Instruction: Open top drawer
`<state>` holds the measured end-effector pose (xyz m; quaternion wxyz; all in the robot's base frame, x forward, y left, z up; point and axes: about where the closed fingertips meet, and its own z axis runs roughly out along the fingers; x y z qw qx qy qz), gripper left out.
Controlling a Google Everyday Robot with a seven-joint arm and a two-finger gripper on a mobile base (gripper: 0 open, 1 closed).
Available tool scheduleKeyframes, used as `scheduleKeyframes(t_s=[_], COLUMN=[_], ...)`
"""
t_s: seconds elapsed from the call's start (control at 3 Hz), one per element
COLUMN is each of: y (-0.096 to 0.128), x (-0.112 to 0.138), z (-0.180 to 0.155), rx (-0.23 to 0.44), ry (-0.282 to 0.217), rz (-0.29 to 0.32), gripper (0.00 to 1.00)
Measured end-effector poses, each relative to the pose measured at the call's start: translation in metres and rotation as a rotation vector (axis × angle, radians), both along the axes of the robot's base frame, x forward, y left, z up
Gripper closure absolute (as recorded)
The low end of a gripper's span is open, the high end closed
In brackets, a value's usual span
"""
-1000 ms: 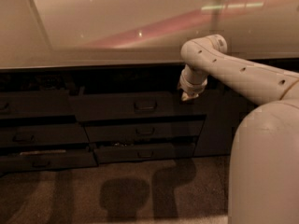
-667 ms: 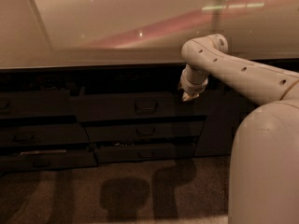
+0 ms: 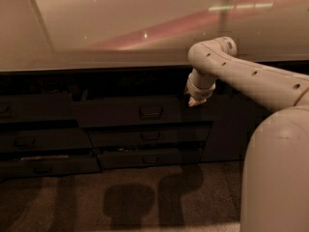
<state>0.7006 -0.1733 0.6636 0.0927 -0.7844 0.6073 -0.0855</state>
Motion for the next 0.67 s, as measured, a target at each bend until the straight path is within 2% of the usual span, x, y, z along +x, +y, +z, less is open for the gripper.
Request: scheduleKeyframes(t_s=[0.67], y=[0.0012], x=[-0.0067], z=[-0.0005], rx=[0.002], ry=[-0.011], rz=[0.011], gripper=[1.0])
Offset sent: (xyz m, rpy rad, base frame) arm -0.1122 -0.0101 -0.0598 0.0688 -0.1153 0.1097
